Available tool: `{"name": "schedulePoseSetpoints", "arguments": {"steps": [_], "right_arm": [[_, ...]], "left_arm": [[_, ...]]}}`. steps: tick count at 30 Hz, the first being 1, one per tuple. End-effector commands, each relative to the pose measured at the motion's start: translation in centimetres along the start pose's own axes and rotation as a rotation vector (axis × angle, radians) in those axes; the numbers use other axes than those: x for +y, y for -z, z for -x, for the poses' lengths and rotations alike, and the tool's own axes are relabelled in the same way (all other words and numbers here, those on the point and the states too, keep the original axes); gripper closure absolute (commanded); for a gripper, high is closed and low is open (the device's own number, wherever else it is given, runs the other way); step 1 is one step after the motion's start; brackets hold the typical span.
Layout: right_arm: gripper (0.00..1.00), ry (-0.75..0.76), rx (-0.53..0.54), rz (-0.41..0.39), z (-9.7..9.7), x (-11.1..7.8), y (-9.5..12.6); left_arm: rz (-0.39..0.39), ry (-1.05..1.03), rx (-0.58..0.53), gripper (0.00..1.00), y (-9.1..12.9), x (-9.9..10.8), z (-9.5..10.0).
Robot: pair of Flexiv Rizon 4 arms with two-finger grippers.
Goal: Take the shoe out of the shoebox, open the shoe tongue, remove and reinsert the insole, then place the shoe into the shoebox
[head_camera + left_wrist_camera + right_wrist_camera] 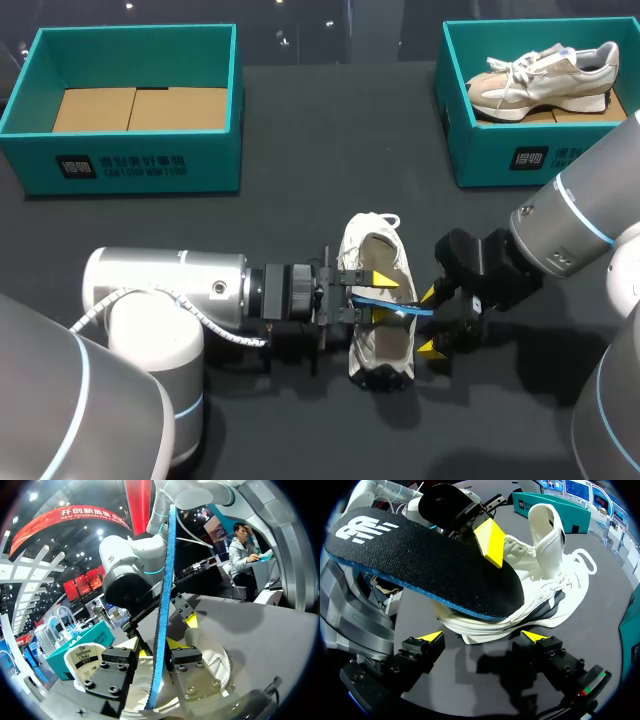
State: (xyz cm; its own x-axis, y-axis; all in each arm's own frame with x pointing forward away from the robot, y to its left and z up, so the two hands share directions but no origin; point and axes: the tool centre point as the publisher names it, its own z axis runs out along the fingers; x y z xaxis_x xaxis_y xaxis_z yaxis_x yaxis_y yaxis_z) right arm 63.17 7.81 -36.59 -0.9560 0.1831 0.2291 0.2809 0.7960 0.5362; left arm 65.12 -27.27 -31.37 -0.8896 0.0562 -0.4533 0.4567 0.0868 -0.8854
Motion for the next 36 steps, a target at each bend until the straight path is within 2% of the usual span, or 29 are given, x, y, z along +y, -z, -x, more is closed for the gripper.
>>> {"name": "schedulePoseSetpoints", "arguments": {"steps": [1,4,5,6,7,10,20,26,31,36], "right_arm": [[0.0,0.0,-0.003,-0.001,-0.1,0.0,0.0],[0.0,0.0,-0.003,-0.001,-0.1,0.0,0.0],[0.0,0.0,-0.003,-0.001,-0.1,0.0,0.0],[0.0,0.0,-0.003,-0.001,-0.1,0.0,0.0],[0.0,0.0,-0.003,-0.001,-0.1,0.0,0.0],[0.0,0.0,-0.003,-0.001,-0.1,0.0,0.0],[0.0,0.0,-0.003,-0.001,-0.1,0.0,0.0],[0.0,0.0,-0.003,-0.001,-0.1,0.0,0.0],[0.0,0.0,-0.003,-0.001,-0.1,0.0,0.0],[0.0,0.0,-0.003,-0.001,-0.1,0.0,0.0]], "left_arm": [[0.009,-0.002,0.002,0.69,0.1,-1.2,-0.2],[0.007,-0.008,0.011,0.72,0.0,-1.8,-0.3],[0.007,-0.012,0.015,0.79,-0.1,-2.0,-0.3],[0.005,-0.015,0.019,0.99,-0.1,-2.2,-0.3],[0.002,-0.02,0.025,1.0,-0.2,-2.3,-0.4],[-0.003,-0.039,0.034,1.0,-0.2,-2.1,-0.4],[-0.01,-0.095,0.039,1.0,0.1,1.6,0.3],[0.011,-0.111,0.046,1.0,0.0,3.0,0.5],[0.022,-0.11,0.046,1.0,0.0,3.3,0.5],[0.013,-0.107,0.042,1.0,0.5,1.8,0.4]]}}
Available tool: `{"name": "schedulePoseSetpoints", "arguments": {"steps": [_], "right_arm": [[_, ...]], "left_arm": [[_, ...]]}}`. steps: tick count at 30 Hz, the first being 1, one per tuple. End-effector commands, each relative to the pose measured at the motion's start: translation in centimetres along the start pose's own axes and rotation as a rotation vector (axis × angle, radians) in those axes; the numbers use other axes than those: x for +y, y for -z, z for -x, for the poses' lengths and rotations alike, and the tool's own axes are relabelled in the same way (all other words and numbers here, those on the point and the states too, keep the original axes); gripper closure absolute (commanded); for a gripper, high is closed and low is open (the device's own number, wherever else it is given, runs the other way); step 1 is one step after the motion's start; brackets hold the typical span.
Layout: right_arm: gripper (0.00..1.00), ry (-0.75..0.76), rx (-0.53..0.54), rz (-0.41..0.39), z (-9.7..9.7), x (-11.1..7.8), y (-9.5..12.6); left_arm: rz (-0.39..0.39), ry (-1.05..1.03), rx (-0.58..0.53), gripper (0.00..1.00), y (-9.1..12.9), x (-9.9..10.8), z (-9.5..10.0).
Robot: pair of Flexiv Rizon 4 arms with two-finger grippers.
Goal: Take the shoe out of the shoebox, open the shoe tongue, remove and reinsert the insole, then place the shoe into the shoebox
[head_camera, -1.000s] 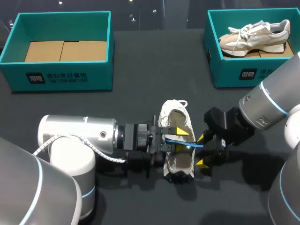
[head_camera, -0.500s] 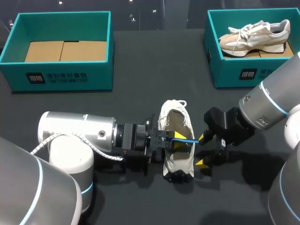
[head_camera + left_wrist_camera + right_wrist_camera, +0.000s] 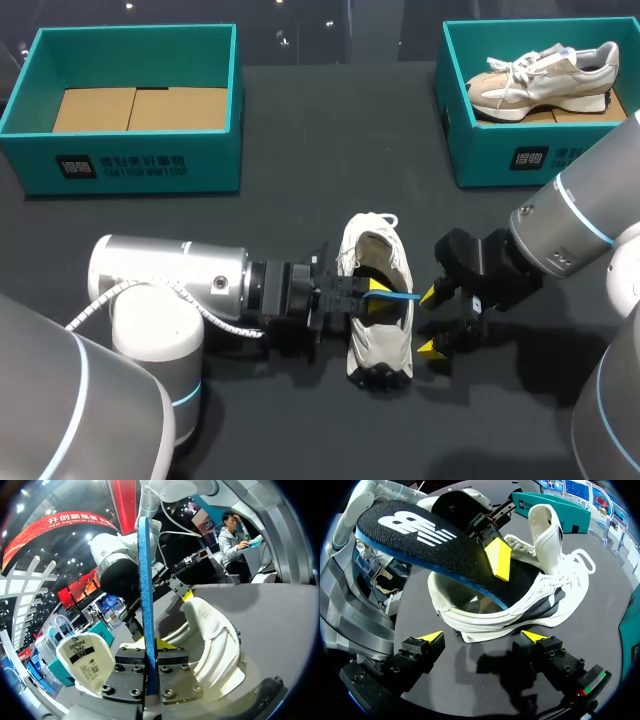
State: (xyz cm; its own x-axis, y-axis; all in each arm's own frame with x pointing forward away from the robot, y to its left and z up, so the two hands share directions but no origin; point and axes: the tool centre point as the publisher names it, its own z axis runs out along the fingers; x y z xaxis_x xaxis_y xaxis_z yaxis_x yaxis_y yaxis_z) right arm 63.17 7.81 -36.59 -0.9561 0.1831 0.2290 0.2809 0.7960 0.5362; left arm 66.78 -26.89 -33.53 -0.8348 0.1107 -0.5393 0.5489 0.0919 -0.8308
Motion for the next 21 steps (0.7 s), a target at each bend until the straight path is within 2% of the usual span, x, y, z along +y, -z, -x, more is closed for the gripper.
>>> {"name": "schedulePoseSetpoints", "arguments": {"steps": [1,5,14,15,17,21], "right_arm": [[0.0,0.0,-0.003,-0.001,-0.1,0.0,0.0],[0.0,0.0,-0.003,-0.001,-0.1,0.0,0.0],[0.0,0.0,-0.003,-0.001,-0.1,0.0,0.0],[0.0,0.0,-0.003,-0.001,-0.1,0.0,0.0],[0.0,0.0,-0.003,-0.001,-0.1,0.0,0.0],[0.0,0.0,-0.003,-0.001,-0.1,0.0,0.0]], "left_arm": [[-0.004,0.0,-0.004,0.9,0.5,-1.3,0.0],[-0.009,-0.002,-0.006,0.83,0.8,-2.8,-0.1],[-0.05,-0.007,0.008,0.8,0.7,-5.0,-0.1],[-0.051,-0.008,0.013,0.84,0.5,-5.1,-0.2],[-0.051,-0.009,0.025,1.0,0.3,-4.9,-0.4],[-0.038,-0.022,0.046,1.0,-0.1,-4.0,-0.8]]}}
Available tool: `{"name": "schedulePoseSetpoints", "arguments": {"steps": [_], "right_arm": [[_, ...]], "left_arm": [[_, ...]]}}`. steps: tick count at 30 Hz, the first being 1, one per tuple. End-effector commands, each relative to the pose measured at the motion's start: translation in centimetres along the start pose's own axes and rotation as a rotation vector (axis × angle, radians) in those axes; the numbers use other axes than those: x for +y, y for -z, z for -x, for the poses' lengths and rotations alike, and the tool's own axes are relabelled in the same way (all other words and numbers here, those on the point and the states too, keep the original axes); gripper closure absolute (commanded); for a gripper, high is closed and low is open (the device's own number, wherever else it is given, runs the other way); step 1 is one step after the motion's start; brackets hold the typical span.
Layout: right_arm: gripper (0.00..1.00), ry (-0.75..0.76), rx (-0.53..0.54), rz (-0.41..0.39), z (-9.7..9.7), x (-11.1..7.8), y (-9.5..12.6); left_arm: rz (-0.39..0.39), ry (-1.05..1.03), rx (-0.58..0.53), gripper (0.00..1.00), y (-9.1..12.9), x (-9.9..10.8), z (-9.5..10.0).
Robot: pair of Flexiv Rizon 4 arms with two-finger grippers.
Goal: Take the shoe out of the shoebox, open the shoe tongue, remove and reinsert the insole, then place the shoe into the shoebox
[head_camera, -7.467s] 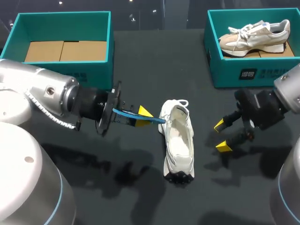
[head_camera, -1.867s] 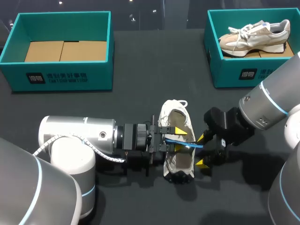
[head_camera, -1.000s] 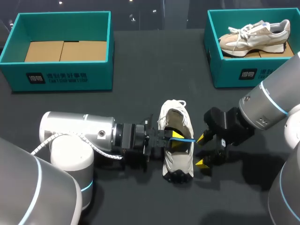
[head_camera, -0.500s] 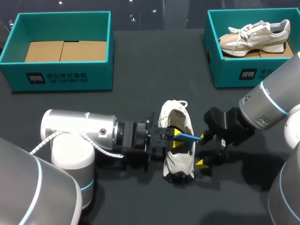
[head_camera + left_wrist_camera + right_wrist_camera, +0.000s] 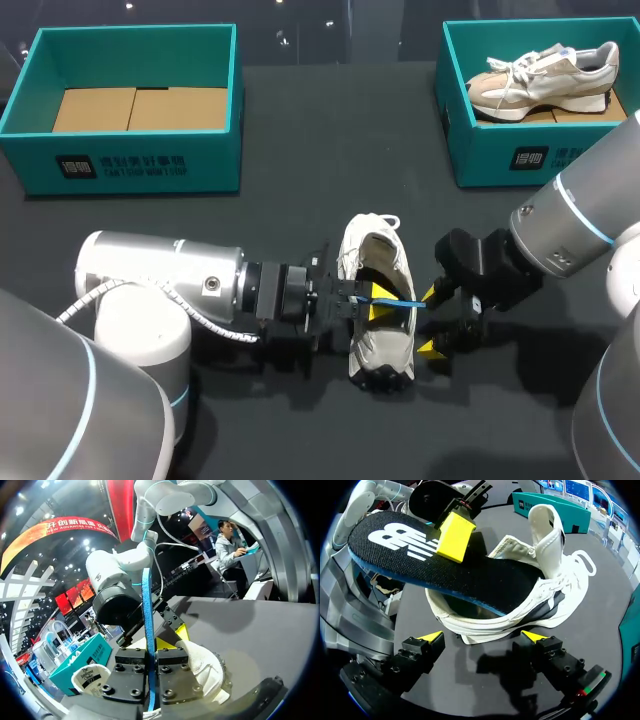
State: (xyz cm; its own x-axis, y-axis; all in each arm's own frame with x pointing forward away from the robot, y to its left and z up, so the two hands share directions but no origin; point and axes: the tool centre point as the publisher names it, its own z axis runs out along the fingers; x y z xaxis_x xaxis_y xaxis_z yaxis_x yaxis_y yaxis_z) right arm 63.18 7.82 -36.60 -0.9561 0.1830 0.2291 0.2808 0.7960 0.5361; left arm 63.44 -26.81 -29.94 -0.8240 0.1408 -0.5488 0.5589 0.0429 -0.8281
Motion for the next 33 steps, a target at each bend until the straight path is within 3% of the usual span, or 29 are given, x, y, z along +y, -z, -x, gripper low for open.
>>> {"name": "schedulePoseSetpoints", "arguments": {"steps": [1,16,19,21,25,27,33], "right_arm": [[0.0,0.0,-0.003,-0.001,-0.1,0.0,0.0],[0.0,0.0,-0.003,-0.001,-0.1,0.0,0.0],[0.0,0.0,-0.003,-0.001,-0.1,0.0,0.0],[0.0,0.0,-0.003,-0.001,-0.1,0.0,0.0],[0.0,0.0,-0.003,-0.001,-0.1,0.0,0.0],[0.0,0.0,-0.003,-0.001,-0.1,0.0,0.0],[0.0,0.0,-0.003,-0.001,-0.1,0.0,0.0]], "left_arm": [[0.016,-0.011,0.02,1.0,-0.5,1.2,0.0],[0.115,-0.088,0.001,1.0,-0.2,5.2,0.4],[0.105,-0.064,-0.001,1.0,0.1,4.5,0.4],[0.09,-0.051,-0.001,0.83,0.2,3.8,0.5],[0.071,-0.037,-0.007,0.69,0.4,2.0,0.6],[0.066,-0.036,-0.007,0.68,0.4,1.4,0.6],[0.057,-0.031,0.012,0.84,-0.1,0.7,0.5]]}}
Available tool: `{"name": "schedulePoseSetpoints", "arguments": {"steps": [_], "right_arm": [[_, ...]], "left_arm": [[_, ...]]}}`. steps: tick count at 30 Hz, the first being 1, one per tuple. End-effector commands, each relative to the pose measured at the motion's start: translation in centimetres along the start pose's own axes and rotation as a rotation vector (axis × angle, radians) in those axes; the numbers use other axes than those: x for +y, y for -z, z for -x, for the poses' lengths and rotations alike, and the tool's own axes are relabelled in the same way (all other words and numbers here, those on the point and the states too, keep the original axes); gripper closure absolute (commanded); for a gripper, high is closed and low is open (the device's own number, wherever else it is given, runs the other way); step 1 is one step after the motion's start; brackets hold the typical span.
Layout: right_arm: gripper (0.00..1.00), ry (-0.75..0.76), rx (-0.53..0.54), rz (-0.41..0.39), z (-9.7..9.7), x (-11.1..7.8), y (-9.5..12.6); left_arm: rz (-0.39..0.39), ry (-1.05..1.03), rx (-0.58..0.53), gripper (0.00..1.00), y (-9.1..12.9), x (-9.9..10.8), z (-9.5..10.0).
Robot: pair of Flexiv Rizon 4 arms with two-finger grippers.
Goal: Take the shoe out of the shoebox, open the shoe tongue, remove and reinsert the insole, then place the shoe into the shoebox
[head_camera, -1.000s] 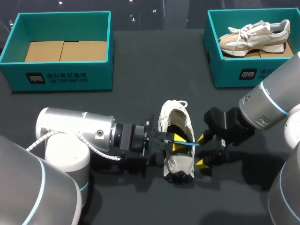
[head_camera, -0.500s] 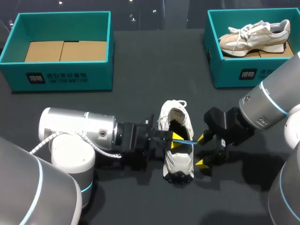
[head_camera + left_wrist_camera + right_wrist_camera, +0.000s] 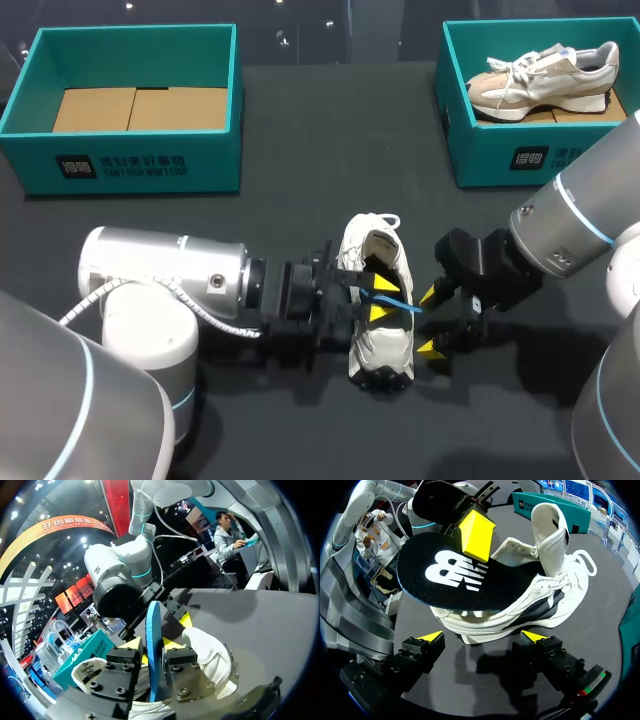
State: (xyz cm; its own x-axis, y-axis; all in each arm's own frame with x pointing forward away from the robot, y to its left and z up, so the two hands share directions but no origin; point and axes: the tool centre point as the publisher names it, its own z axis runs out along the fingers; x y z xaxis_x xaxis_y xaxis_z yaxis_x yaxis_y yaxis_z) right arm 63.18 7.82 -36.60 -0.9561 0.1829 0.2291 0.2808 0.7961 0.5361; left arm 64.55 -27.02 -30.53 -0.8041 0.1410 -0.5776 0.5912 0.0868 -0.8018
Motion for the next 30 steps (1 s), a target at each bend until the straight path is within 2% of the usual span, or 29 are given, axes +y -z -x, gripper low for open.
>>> {"name": "schedulePoseSetpoints", "arguments": {"steps": [1,3,8,13,16,20,21,22,30], "right_arm": [[0.0,0.0,-0.003,0.0,-0.1,0.0,0.0],[0.0,0.0,-0.003,0.0,-0.1,0.0,0.0],[0.0,0.0,-0.003,0.0,-0.1,0.0,0.0],[0.0,0.0,-0.003,0.0,-0.1,0.0,0.0],[0.0,0.0,-0.003,0.0,-0.1,0.0,0.0],[0.0,0.0,-0.003,0.0,-0.1,0.0,0.0],[0.0,0.0,-0.003,0.0,-0.1,0.0,0.0],[0.0,0.0,-0.003,0.0,-0.1,0.0,0.0],[0.0,0.0,-0.003,0.0,-0.1,0.0,0.0]], "left_arm": [[0.008,0.006,0.023,0.89,-0.1,-0.3,-0.2],[0.013,0.01,0.038,1.0,-0.5,0.1,-0.4],[0.05,-0.024,0.065,1.0,-1.1,1.8,-0.9],[0.134,-0.078,0.051,1.0,-0.3,3.9,-0.8],[0.146,-0.07,0.044,1.0,0.0,4.5,-0.6],[0.125,-0.043,0.032,1.0,0.3,3.8,-0.5],[0.116,-0.034,0.032,0.96,0.4,3.4,-0.5],[0.107,-0.028,0.031,0.86,0.5,3.0,-0.5],[0.06,0.003,0.05,0.76,0.5,0.4,-0.5]]}}
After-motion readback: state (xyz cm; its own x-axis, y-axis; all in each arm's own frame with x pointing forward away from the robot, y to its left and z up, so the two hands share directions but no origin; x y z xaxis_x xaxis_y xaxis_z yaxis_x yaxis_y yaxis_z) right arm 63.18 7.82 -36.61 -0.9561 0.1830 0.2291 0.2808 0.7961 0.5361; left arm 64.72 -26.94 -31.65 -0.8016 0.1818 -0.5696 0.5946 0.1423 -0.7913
